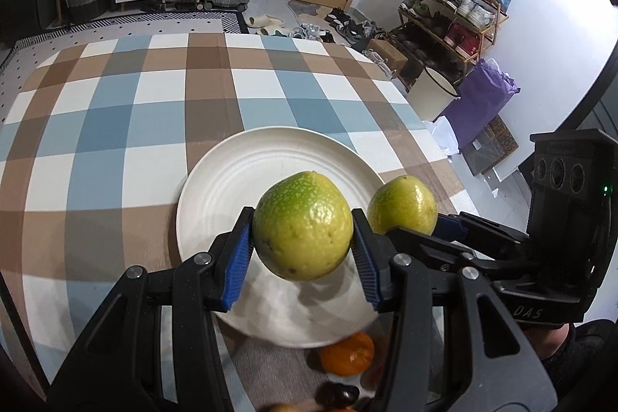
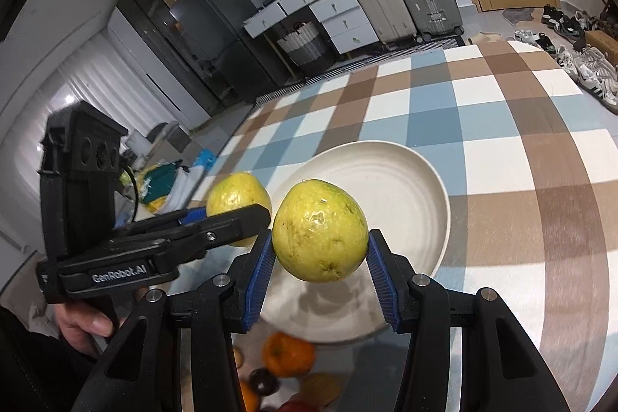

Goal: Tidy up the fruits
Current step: 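Lower both fruits onto the plate and open both grippers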

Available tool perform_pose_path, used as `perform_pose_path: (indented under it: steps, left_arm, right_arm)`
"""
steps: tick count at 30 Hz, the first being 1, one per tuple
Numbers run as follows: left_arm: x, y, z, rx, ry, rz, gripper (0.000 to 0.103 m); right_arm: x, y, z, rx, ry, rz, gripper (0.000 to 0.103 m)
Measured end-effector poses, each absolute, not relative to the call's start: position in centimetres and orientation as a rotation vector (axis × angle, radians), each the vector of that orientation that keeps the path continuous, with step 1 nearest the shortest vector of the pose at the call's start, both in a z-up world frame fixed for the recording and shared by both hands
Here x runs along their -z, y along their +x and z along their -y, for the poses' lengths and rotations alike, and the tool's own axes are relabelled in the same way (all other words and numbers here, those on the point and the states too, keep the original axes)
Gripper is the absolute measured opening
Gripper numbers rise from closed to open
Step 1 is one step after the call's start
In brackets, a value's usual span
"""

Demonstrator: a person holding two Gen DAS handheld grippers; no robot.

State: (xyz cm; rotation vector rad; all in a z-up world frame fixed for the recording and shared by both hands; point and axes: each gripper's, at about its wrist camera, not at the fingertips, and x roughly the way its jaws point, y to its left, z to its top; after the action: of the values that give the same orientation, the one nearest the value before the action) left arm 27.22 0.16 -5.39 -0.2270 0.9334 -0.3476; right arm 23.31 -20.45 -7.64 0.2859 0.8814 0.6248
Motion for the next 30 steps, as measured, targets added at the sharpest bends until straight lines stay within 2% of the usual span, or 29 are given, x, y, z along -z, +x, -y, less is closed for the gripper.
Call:
perform_pose_path:
  steps: [15, 18, 21, 30]
  left_arm:
    - [9.4, 30.4, -0.1, 0.346, -0.257, -1.003, 0.045]
    - [9.1, 30.3, -0.2, 0.343, -0.253, -0.995, 0.045]
    - [8.4, 29.8, -0.1, 0.344, -0.239, -0.980, 0.045]
    - [6.0, 27.2, -1.5, 0.292, -0.257, -0.942, 0.046]
  right_arm:
    - [10.5, 26.9, 19.1, -0.603, 0.257, -0.959, 0.049]
    - [10.3, 26.6, 19.0, -0.600, 0.242, -0.945, 0.053]
    - [9.5, 26.1, 19.5, -0.605, 0.250, -0.907, 0.068]
    - [6.5, 23.5, 21.1, -0.560, 0.242, -0.807, 0.068]
